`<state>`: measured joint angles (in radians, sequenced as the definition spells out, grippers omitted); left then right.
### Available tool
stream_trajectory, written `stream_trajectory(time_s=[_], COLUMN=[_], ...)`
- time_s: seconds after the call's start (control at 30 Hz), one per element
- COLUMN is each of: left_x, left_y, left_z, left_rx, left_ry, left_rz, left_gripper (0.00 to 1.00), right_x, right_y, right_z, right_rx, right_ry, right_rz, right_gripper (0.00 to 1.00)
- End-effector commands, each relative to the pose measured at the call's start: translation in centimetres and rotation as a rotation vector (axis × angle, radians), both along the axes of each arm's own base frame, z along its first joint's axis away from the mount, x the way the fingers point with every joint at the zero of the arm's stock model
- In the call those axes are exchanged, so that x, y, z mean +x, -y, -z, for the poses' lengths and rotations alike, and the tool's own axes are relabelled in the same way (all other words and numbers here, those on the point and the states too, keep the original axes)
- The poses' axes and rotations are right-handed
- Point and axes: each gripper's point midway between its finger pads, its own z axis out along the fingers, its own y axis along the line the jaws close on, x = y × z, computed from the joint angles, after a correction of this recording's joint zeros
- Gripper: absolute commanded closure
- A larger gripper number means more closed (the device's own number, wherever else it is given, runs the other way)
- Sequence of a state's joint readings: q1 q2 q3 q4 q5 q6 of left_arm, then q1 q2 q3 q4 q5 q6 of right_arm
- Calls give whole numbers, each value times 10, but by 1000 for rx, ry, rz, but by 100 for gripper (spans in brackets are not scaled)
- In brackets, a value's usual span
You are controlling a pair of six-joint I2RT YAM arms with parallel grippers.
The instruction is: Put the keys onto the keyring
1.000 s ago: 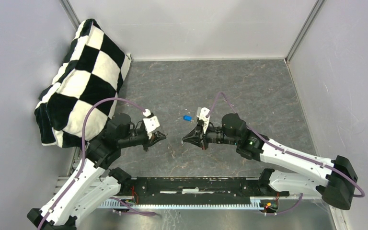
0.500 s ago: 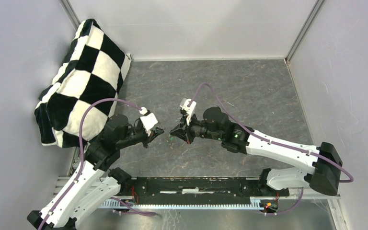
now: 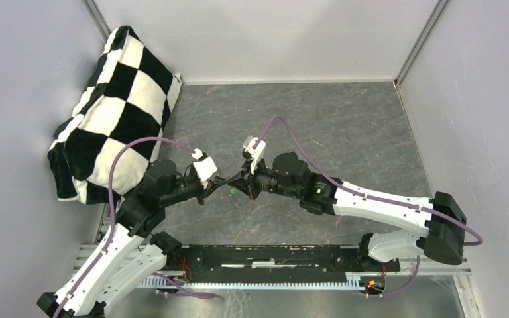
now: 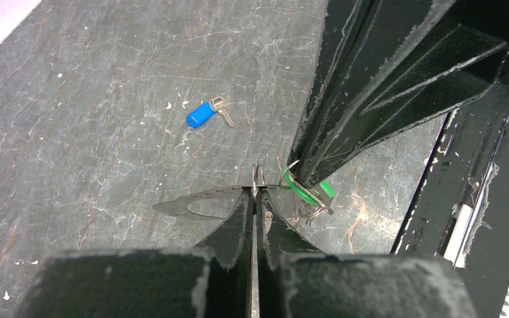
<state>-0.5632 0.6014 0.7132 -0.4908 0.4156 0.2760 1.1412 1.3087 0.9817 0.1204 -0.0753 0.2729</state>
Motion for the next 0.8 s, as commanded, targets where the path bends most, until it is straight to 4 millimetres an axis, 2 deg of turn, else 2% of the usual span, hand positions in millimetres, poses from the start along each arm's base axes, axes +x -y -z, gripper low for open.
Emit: stream_trajectory(time_s=[0.0, 0.77], left_x=[4, -4], left_y=[3, 0], left_z=[-23, -31], left_rx=[-57, -40], left_ry=[66, 150], left_rz=[-11, 40], left_gripper=[98, 98], right_x=[6, 11], right_y=[-10, -11], right_z=[-29, -22], right_rx=[98, 112], right_ry=[18, -23], right_rz=[52, 144], right_gripper=[100, 100])
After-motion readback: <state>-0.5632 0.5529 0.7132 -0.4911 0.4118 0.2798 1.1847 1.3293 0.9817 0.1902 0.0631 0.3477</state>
